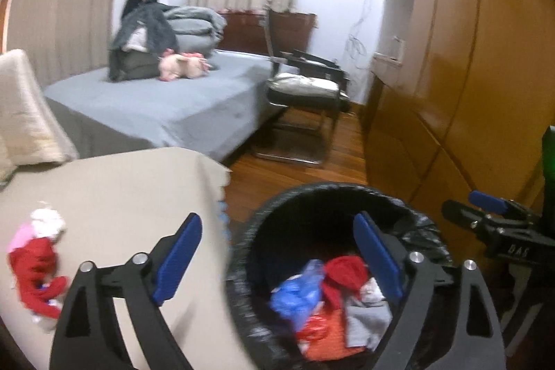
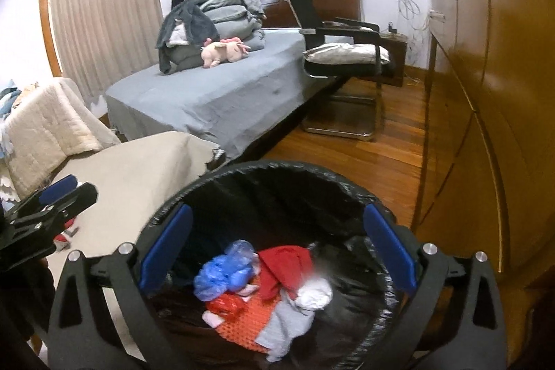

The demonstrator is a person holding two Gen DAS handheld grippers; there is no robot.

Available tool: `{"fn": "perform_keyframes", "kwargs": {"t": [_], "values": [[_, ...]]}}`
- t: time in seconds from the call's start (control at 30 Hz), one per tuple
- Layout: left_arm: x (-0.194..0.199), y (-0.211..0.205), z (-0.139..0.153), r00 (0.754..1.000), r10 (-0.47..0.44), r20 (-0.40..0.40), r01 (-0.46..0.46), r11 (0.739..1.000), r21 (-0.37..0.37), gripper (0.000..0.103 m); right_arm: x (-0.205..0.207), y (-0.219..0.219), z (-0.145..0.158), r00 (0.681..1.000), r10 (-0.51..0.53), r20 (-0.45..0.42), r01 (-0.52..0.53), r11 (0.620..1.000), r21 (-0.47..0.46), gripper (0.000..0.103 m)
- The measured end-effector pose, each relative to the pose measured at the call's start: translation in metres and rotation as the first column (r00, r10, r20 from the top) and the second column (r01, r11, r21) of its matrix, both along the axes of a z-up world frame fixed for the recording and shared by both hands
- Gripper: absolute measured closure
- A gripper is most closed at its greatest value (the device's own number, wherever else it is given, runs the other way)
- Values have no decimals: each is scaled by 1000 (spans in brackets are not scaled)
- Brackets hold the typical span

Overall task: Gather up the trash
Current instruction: 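Carry the blue and white bags over the bin and open both tools, then move both tools back to the red cloth and white box, then grasp the red cloth with the left tool and lift it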

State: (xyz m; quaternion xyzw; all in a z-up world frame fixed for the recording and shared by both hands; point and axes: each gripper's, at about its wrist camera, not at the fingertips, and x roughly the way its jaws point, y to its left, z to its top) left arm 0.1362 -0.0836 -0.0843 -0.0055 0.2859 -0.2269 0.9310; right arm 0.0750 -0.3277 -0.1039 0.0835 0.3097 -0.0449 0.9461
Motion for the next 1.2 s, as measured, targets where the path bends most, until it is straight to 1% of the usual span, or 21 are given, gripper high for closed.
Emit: {"fn": "perform_keyframes", "kwargs": {"t": [0.2,0.37,0.53,0.73,0.97,1.07,1.2], "values": [[-7,55,7,993,119,26,-120,993,12,10,13,37,5,997,79,5,-79,997,10,7],[-13,98,6,976,217,31,-218,975,35,10,28,74,8,988,152,12,-152,988,3,7],[-17,138,3,952,304,35,-305,951,50,10,43,112,10,975,220,20,-221,975,3,7],[-17,182,-4,917,398,38,-400,913,77,10,62,159,9,952,305,25,-305,952,3,7],[-11,223,-26,882,471,7,-469,877,102,12,87,209,-7,930,367,8,-367,930,16,7],[-4,233,-40,873,486,-24,-481,870,112,16,97,227,-17,924,381,-5,-381,924,13,7],[12,242,-57,867,494,-62,-484,866,123,21,109,243,-30,918,395,-32,-395,919,7,7]]}}
